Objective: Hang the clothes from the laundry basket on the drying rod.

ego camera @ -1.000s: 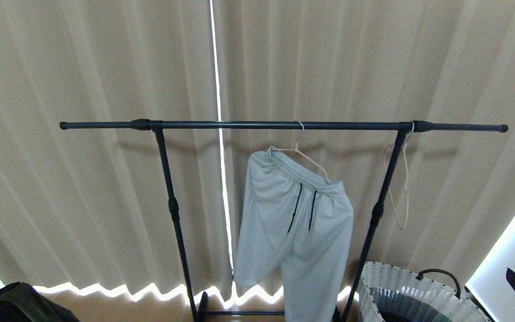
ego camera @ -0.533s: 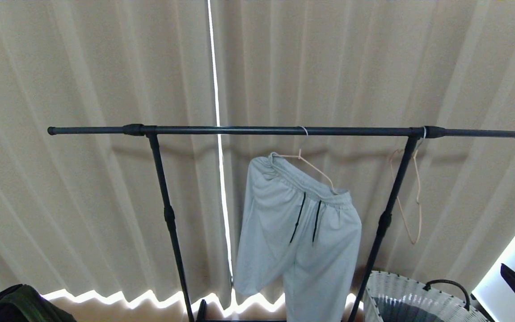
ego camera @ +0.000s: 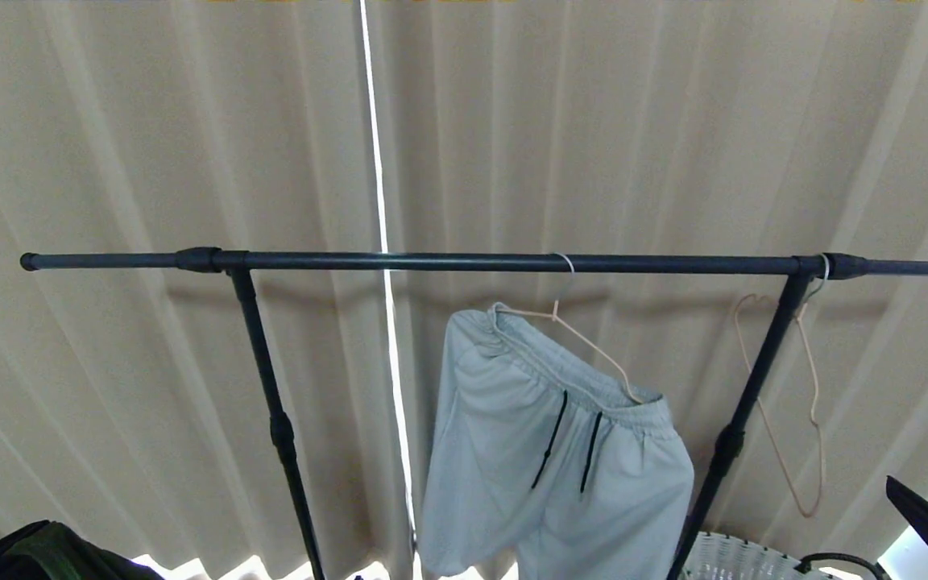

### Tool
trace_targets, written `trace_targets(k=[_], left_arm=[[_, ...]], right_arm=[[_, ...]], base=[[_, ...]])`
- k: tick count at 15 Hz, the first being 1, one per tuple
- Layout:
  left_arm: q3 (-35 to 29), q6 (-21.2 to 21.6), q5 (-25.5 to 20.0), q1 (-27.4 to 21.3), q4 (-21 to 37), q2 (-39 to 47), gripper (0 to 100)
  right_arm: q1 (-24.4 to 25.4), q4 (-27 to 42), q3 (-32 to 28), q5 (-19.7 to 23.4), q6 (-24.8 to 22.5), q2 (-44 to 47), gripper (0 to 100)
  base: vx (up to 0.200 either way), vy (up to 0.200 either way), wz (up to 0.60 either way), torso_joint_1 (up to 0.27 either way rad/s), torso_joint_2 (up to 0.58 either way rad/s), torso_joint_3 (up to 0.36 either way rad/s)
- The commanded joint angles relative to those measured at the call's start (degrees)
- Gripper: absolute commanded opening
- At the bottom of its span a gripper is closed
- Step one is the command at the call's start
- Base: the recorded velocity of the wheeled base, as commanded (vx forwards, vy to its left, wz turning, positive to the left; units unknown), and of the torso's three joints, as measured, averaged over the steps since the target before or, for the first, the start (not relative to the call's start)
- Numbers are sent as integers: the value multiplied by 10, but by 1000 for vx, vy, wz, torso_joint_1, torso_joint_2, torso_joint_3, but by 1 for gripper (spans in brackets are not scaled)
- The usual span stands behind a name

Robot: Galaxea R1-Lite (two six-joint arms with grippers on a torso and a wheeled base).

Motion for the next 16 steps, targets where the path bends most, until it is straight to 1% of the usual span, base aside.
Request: trace_targets(k=[1,3,4,5,9,11,13,16], left_arm=[[0,0,0,-7,0,-1,0],[0,0,0,-7,-1,-2,0],[1,0,1,-7,-1,-3,0],[7,2,1,-8,-4,-6,0],[10,1,1,-26,-4,-11,0],[10,1,1,-28,-4,-10,0],[10,1,1,-29,-4,-10,0],[10,0,1,-36,-4,-11,0]], right_arm=[[0,-2,-1,0,13,31,100],[0,-1,-5,0,39,53,100],[0,-2,-6,-1,70,73,100],[0,2,-18,0,101,103,100],[0,2,-58,-9,168,195,100],[0,1,-63,-33,171,219,100],[0,1,-77,-71,171,244,100],[0,2,-85,-76,170,258,100]], base=[[200,0,0,2,2,7],[200,0,0,2,5,0],[200,0,0,2,-2,2],[0,0,0,0,0,0],[0,0,0,0,0,0],[0,0,0,0,0,0],[0,0,0,0,0,0],[0,0,0,0,0,0]])
